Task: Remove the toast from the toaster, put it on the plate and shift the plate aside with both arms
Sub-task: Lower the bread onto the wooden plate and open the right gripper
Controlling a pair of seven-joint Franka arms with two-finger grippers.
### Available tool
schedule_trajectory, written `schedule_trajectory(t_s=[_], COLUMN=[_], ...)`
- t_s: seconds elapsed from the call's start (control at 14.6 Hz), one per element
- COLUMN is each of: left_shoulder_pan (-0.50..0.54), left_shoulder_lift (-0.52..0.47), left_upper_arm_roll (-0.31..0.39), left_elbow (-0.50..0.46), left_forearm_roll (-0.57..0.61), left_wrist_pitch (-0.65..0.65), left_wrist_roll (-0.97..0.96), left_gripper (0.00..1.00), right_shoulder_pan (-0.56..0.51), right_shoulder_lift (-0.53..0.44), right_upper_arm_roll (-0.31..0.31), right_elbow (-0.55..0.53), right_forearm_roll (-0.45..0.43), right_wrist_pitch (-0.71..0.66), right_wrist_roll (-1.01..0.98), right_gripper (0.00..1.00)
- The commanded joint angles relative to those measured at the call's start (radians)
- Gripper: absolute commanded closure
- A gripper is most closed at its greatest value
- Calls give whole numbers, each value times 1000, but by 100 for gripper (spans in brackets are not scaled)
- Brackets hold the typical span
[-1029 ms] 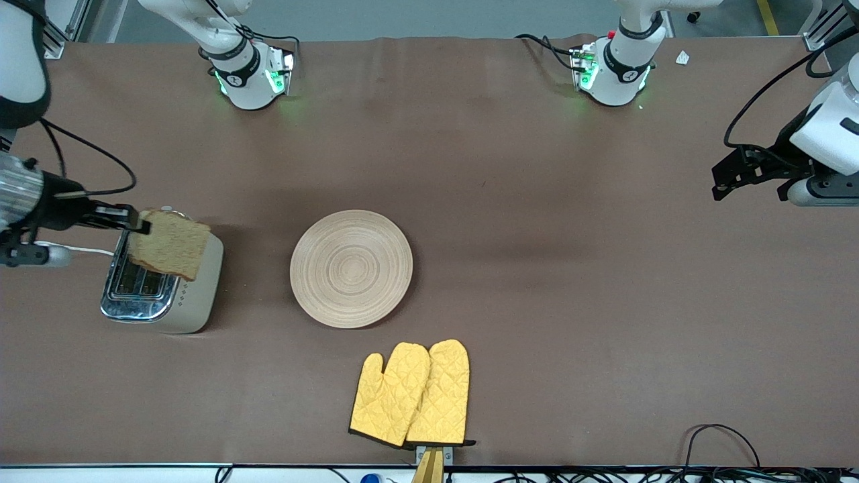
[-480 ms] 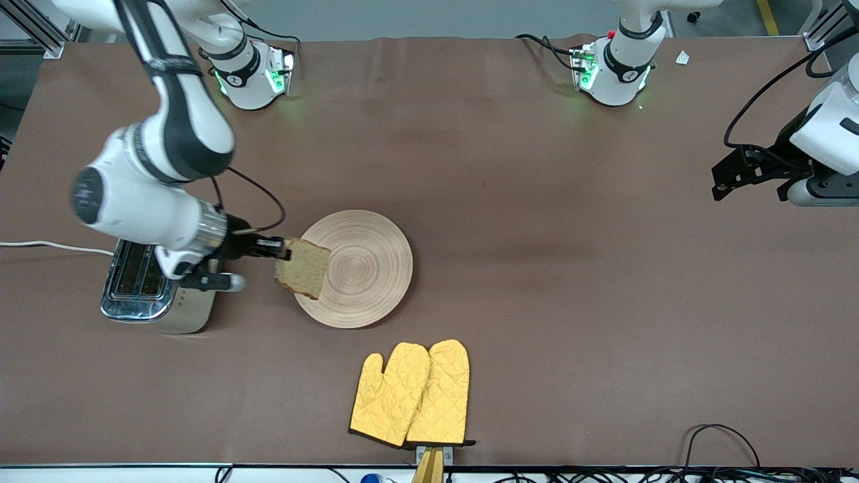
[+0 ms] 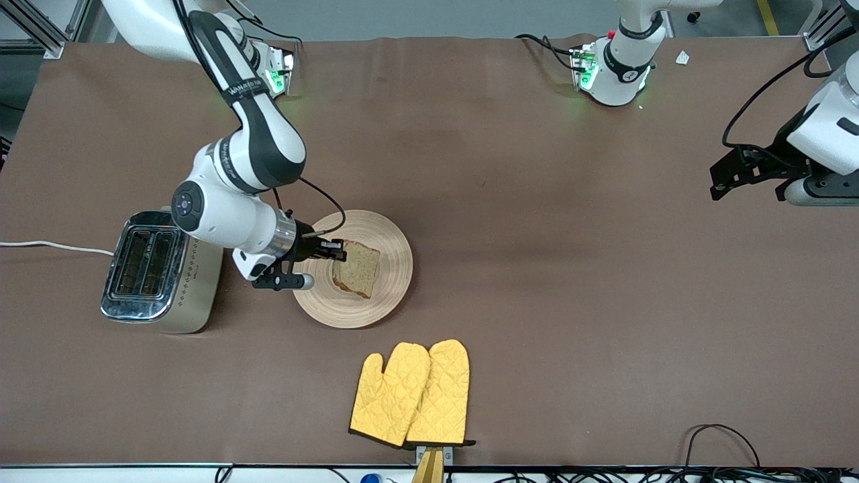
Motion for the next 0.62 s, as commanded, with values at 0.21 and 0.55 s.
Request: schedule_trajectory(t_s=[0.21,0.55], left_shoulder_pan=[-7,9], left_shoulder_lift=[22,24], left_upper_arm_roll=[-34,-34], left_elbow=[7,-74], left_forearm_roll=[-13,-186], left_wrist_pitch=[-58,-56], left_wrist_roll=[9,-3], left_gripper=[0,0], right_shoulder_pan=[-12,-50], right_shoulder_lift=[-8,-10], right_upper_arm_roll=[-9,-20], right_elbow=[-127,-165], right_forearm_roll=[29,17], right_wrist_pitch=[76,79], right_wrist_roll=[-65,-156], right_gripper=[100,100])
